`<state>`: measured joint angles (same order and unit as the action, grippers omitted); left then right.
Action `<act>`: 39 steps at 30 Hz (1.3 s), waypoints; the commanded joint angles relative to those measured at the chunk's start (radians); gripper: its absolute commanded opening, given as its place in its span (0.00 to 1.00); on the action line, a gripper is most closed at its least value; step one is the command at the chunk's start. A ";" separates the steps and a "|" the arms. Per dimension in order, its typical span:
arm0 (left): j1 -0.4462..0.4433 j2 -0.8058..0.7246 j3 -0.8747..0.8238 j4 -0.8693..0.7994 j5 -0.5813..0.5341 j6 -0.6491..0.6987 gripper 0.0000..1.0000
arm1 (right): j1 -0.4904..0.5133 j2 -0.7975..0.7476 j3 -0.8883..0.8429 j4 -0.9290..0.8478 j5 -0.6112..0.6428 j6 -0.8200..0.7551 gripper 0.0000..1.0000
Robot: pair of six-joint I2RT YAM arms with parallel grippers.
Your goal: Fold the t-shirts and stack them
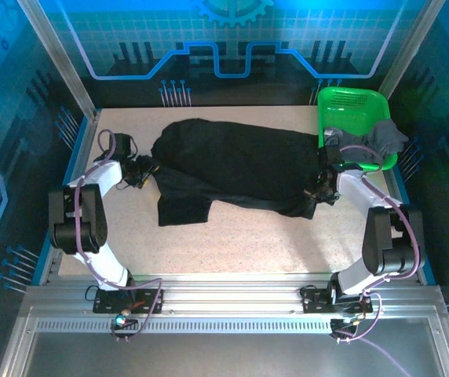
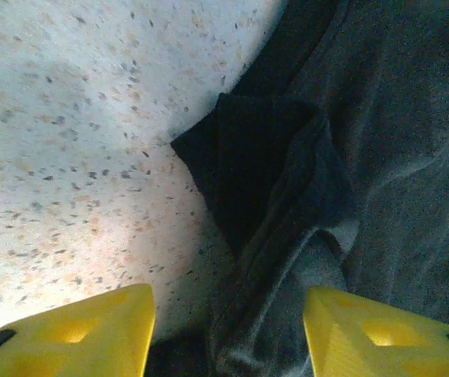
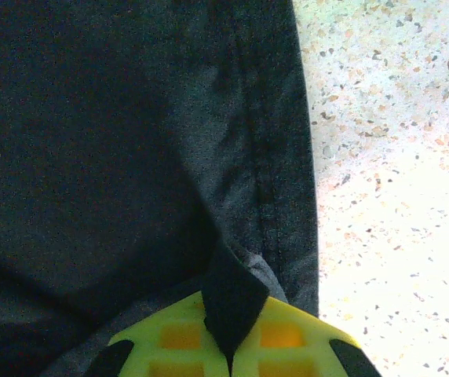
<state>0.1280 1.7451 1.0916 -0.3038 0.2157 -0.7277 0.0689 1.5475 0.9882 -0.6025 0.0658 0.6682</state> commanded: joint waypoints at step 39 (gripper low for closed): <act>0.120 -0.612 0.530 -0.038 -0.056 -0.550 0.00 | -0.143 -0.473 0.525 0.164 -0.067 -0.008 0.00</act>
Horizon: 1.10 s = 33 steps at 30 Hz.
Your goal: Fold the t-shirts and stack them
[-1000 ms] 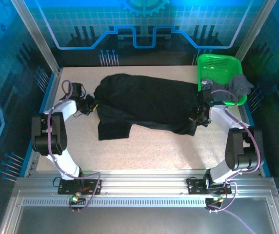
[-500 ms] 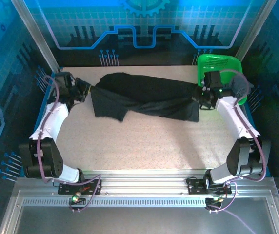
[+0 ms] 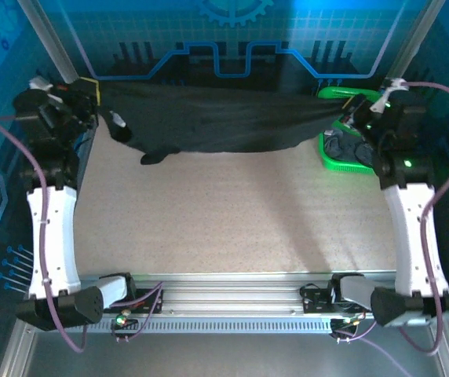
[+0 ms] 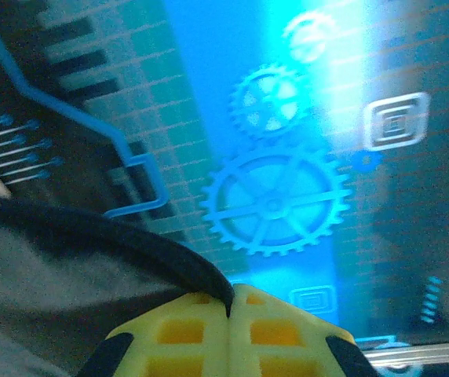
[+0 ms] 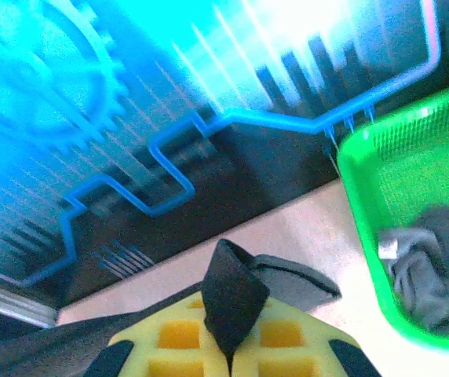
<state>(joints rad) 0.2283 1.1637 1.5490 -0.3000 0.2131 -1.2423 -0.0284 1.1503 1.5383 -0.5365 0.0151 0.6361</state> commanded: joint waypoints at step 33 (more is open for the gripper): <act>0.087 0.523 0.833 -0.187 0.191 -0.169 0.00 | -0.106 0.697 1.063 -0.100 -0.300 0.129 0.00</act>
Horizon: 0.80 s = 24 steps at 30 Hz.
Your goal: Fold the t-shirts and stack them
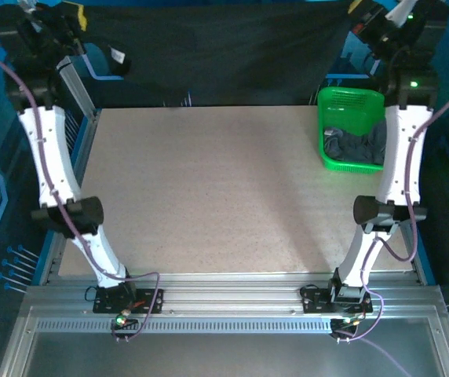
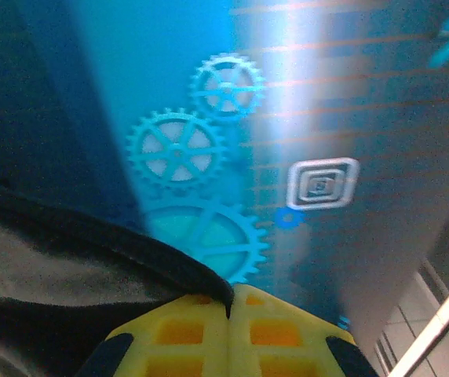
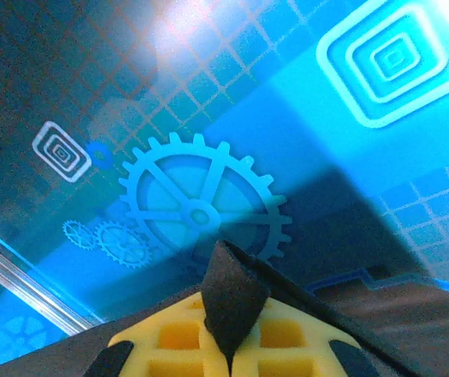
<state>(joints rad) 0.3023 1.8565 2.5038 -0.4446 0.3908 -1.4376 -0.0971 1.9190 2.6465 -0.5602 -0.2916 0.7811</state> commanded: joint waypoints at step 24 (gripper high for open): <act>-0.253 -0.499 -1.573 -0.185 -0.229 0.414 0.51 | 0.237 -0.600 -1.580 -0.076 0.462 -0.090 0.49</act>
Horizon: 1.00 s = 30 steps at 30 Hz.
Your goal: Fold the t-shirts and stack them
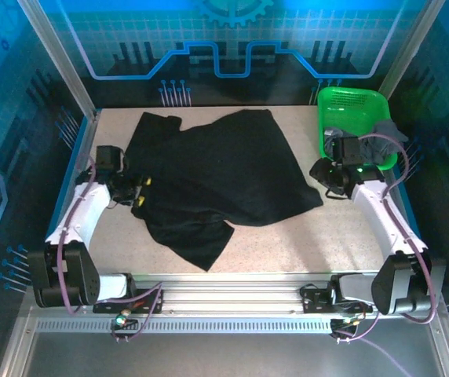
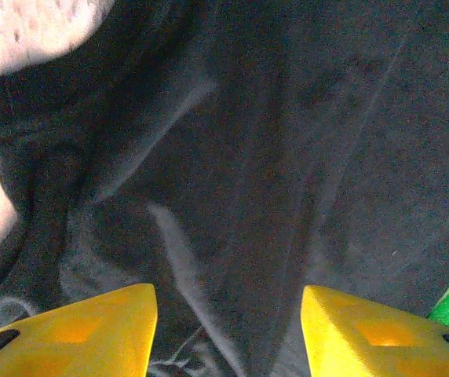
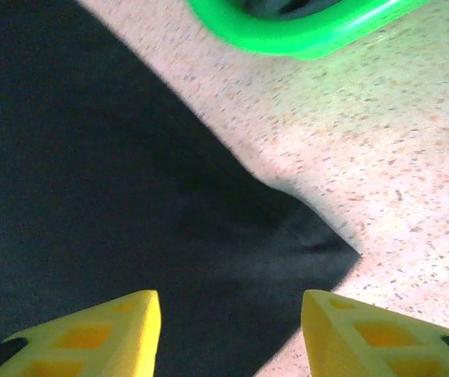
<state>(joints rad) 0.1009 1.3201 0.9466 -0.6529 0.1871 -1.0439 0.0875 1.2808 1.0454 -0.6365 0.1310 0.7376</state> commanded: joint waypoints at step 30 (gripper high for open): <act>-0.047 0.195 -0.119 -0.025 -0.126 -0.005 0.26 | 0.167 0.864 0.527 -0.266 0.072 -0.186 0.27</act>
<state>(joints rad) 0.0376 1.4551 0.8330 -0.6861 0.0994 -1.0447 0.2783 2.0953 1.5383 -0.8135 0.1688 0.5785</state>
